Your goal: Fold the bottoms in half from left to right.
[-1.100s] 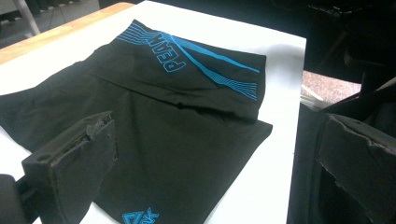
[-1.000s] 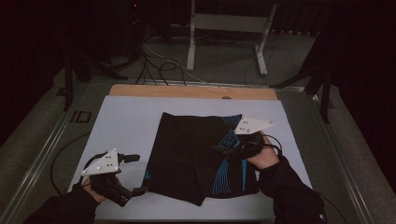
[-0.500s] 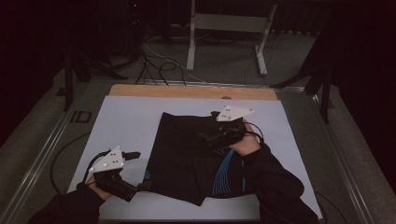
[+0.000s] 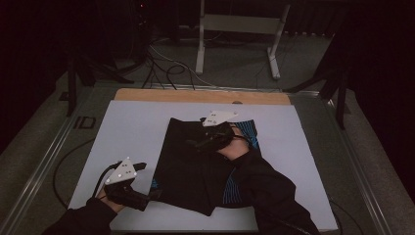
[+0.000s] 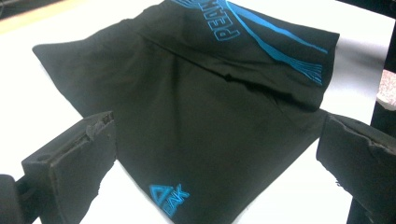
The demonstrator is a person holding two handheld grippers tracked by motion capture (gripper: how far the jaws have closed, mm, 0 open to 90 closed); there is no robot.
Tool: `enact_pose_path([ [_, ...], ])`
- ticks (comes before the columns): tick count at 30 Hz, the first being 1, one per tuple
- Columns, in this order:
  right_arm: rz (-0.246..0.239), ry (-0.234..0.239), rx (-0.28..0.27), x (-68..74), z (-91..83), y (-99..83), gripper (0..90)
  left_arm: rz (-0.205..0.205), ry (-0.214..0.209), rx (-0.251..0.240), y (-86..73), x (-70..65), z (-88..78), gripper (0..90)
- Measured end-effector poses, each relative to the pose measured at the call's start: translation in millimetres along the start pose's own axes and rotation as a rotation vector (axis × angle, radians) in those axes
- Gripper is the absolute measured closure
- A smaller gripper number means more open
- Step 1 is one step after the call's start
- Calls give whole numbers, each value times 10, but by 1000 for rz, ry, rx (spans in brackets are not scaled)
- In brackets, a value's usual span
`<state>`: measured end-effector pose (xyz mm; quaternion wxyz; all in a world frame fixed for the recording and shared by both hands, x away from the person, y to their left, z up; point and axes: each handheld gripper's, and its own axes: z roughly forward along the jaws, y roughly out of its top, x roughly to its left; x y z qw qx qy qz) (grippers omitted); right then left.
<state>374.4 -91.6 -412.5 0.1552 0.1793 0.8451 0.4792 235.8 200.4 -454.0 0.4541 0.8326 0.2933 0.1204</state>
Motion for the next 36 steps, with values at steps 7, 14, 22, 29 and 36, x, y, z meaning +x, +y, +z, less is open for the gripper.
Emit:
enact_pose_path([
  [7, -2, 6, 7, 6, 222, 43, 91, -30, 17, 38, -142, 4, 89, 0],
  [14, 5, 12, 18, -21, 442, 44, 91, -38, 29, 101, -235, 23, 200, 0],
  [22, 18, 31, 26, -33, 590, -5, 91, -79, 23, 169, -290, 72, 284, 0],
  [29, 36, 33, 41, -32, 727, -65, 91, -75, 4, 234, -324, 88, 305, 0],
  [36, 42, 37, 60, -45, 831, -102, 91, -63, -4, 281, -370, 87, 336, 49],
])
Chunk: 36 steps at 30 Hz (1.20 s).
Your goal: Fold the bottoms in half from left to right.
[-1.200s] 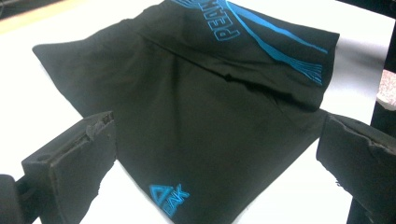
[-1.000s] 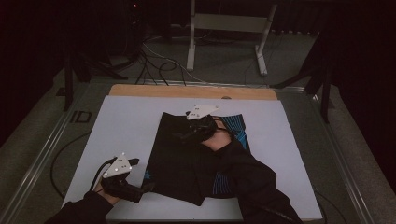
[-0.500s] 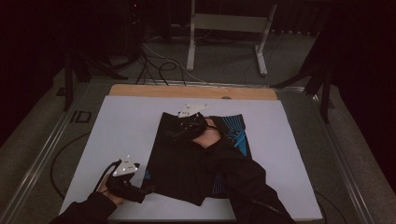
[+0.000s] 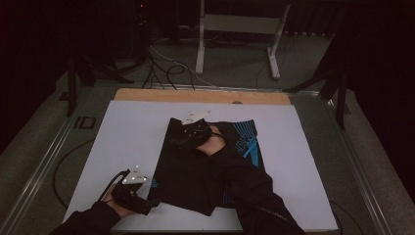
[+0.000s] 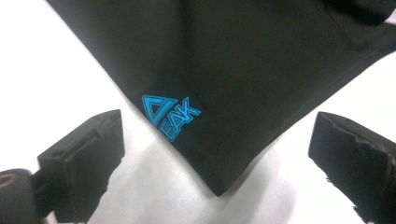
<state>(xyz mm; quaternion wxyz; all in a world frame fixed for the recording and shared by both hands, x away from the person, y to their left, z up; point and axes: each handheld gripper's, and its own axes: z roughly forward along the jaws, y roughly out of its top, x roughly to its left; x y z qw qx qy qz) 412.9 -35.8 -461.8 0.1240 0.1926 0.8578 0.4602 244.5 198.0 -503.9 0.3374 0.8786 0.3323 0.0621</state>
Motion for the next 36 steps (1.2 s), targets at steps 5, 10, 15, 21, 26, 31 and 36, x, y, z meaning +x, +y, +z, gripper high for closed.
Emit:
enact_pose_path([
  [5, -4, 8, 9, -10, 65, -8, 91, 29, -48, 47, -24, -19, 50, 172],
  [10, -6, 9, 14, 0, 101, 5, 91, 38, -27, 44, -29, -28, 64, 295],
  [15, -5, 13, 16, -4, 132, 10, 91, 56, 22, 48, -20, -37, 61, 456],
  [21, -2, 13, 13, -3, 159, 18, 91, 59, 36, 42, 1, -65, 75, 613],
  [26, 0, 13, 17, -10, 180, 19, 91, 47, 20, 35, 22, -62, 93, 727],
  [31, 4, 14, 15, -18, 195, 30, 91, 18, 12, 19, 56, -65, 101, 828],
  [36, 22, 6, 15, -44, 242, 48, 91, -3, 4, -41, 135, -73, 17, 846],
])
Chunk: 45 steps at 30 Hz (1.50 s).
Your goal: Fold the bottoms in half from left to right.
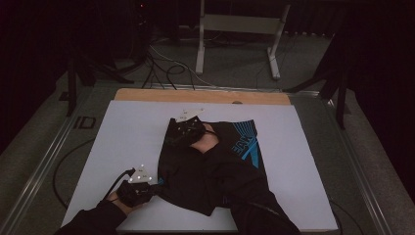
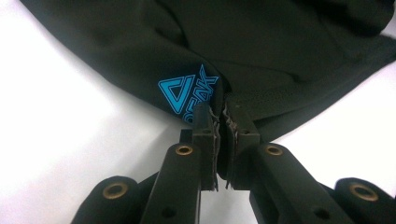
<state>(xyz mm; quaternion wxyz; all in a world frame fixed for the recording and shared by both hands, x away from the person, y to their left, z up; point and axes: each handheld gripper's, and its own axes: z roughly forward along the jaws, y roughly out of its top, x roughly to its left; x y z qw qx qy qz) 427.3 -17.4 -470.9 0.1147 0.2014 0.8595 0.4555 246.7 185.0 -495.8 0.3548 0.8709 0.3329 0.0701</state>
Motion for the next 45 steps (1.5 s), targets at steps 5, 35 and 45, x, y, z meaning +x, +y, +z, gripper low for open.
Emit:
enact_pose_path([
  [5, 7, -1, 6, -25, 76, 5, 91, 5, -23, -22, 35, -32, -36, 849],
  [35, 139, -217, 174, -104, 727, 75, 376, 4, -27, -37, 34, -19, -43, 848],
  [45, 173, -236, 242, -105, 840, 11, 477, 11, -38, -43, 39, -30, -42, 848],
])
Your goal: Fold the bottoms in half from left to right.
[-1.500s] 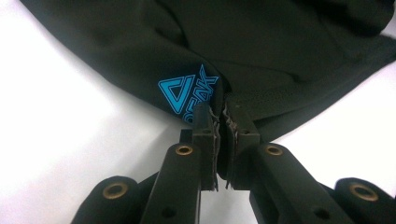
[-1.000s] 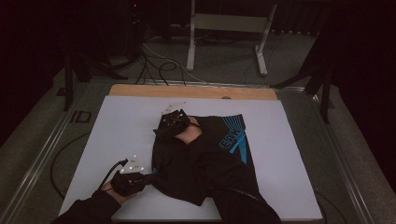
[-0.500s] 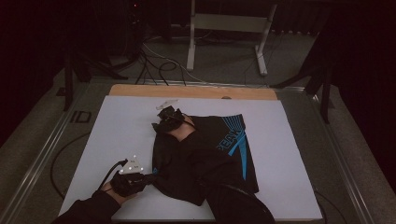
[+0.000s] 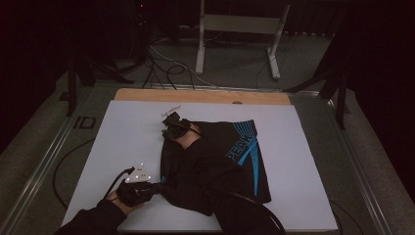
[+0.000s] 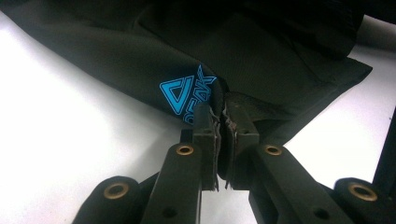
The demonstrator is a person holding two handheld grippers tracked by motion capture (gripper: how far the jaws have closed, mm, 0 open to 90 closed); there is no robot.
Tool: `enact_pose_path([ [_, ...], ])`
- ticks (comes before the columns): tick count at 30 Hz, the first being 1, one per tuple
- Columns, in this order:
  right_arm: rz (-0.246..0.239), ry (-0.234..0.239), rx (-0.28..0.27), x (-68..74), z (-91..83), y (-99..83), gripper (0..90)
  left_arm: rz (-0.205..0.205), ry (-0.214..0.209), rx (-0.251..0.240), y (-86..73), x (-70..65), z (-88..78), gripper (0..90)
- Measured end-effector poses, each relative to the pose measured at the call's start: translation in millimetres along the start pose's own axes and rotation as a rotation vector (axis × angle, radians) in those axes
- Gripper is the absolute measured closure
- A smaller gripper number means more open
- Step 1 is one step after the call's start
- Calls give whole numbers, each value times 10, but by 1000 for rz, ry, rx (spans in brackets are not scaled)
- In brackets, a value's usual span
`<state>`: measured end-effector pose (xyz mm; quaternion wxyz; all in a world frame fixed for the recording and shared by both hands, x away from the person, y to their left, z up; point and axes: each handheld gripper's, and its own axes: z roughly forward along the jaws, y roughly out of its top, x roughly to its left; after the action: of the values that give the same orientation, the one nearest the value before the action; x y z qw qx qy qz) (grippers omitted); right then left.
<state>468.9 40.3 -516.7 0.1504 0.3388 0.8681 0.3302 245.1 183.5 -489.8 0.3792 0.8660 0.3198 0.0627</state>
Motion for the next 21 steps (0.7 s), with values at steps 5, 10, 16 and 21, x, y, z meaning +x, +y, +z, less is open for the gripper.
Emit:
enact_pose_path([
  [5, 2, -18, 16, 17, 47, -10, 499, 4, -2, 0, 0, -4, 1, 849],
  [10, -6, -39, 34, 19, 33, 9, 615, 6, -1, 3, -3, -2, 6, 848],
  [16, -21, -57, 52, -34, 2, -3, 802, 2, -4, 6, -1, 2, 19, 848],
  [21, -45, -46, 54, -66, -44, -2, 871, -6, -9, 2, 7, 3, 17, 849],
])
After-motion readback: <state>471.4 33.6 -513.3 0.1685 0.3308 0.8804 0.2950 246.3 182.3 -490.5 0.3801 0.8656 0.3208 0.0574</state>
